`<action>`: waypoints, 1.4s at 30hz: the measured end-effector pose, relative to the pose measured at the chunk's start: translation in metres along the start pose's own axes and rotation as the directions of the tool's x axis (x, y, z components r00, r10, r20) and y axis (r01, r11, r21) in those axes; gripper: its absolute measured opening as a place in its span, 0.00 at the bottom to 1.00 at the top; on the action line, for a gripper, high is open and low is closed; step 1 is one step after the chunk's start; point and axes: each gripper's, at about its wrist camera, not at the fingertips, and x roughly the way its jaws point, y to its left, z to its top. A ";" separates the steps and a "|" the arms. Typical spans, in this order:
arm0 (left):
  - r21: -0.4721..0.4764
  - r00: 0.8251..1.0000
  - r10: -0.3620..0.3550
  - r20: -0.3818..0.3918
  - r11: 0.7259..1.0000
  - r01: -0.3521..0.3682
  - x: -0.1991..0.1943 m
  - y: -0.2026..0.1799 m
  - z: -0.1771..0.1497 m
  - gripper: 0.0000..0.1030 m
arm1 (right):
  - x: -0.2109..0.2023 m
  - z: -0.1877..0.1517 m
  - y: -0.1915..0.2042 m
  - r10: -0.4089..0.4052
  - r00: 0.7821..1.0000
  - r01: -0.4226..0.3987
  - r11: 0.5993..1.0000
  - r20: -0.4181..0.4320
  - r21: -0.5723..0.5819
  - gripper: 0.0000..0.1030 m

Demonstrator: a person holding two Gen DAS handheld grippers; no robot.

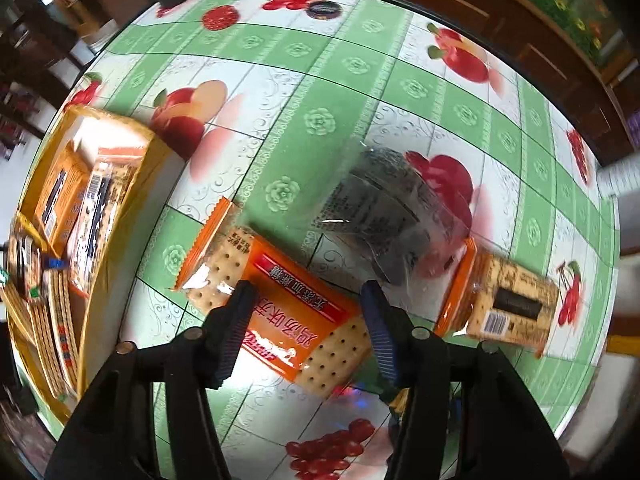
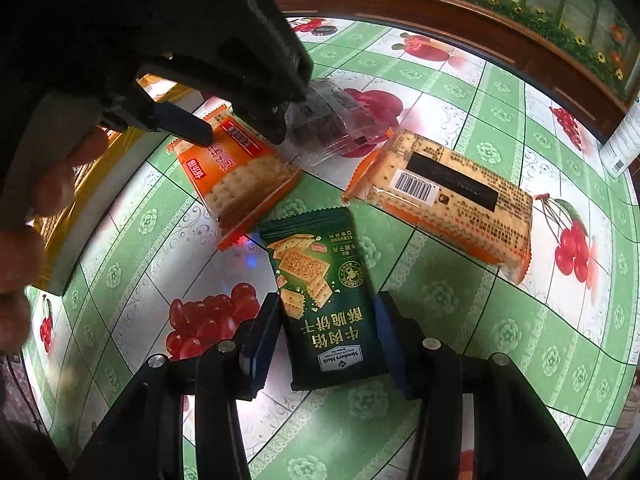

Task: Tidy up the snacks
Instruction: 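Grasp the dark green snack pack with the right tool while the left grasps the orange cracker pack, then lift both packs and carry them toward the white tray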

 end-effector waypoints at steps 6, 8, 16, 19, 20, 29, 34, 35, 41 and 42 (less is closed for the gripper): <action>-0.010 1.000 0.013 -0.004 1.000 -0.013 -0.002 -0.012 -0.014 0.53 | 0.001 0.002 -0.002 -0.001 1.000 0.001 1.000 -0.003 0.017 0.48; -0.023 1.000 0.023 -0.003 0.999 -0.023 0.000 -0.009 -0.010 0.58 | 0.001 0.002 -0.002 -0.005 1.000 0.005 1.000 -0.010 0.017 0.48; 0.109 0.996 0.049 -0.070 0.993 -0.042 0.008 -0.011 -0.037 0.82 | 0.000 0.000 -0.002 -0.011 1.000 0.012 1.000 -0.015 0.027 0.49; 0.202 0.994 0.003 -0.108 0.979 0.019 0.001 -0.008 -0.071 0.82 | -0.003 -0.005 -0.003 0.002 1.000 -0.001 0.999 -0.014 0.046 0.49; 0.250 0.993 -0.005 -0.119 0.967 0.035 -0.002 -0.007 -0.084 0.81 | -0.005 -0.007 -0.004 0.004 1.000 -0.003 0.999 -0.016 0.050 0.49; 0.704 0.994 -0.098 0.040 0.709 0.042 -0.044 0.012 -0.089 0.74 | -0.013 -0.025 -0.004 -0.008 1.000 0.009 0.998 -0.018 0.060 0.49; 0.849 0.999 -0.018 0.028 0.528 -0.015 -0.016 0.012 -0.106 0.74 | -0.010 -0.024 0.004 -0.073 0.997 0.073 0.997 -0.016 0.039 0.48; 0.868 0.999 -0.033 0.035 0.496 -0.014 -0.015 0.020 -0.108 0.75 | -0.010 -0.023 0.006 -0.080 0.997 0.081 0.996 -0.014 0.036 0.47; 0.918 1.000 0.004 0.028 0.396 -0.027 -0.003 0.018 -0.123 0.74 | -0.007 -0.016 0.006 -0.084 0.996 0.086 0.995 -0.032 0.057 0.49; 0.924 0.999 0.016 0.036 0.380 -0.039 0.002 0.017 -0.129 0.77 | -0.007 -0.015 0.007 -0.080 0.996 0.082 0.995 -0.034 0.059 0.50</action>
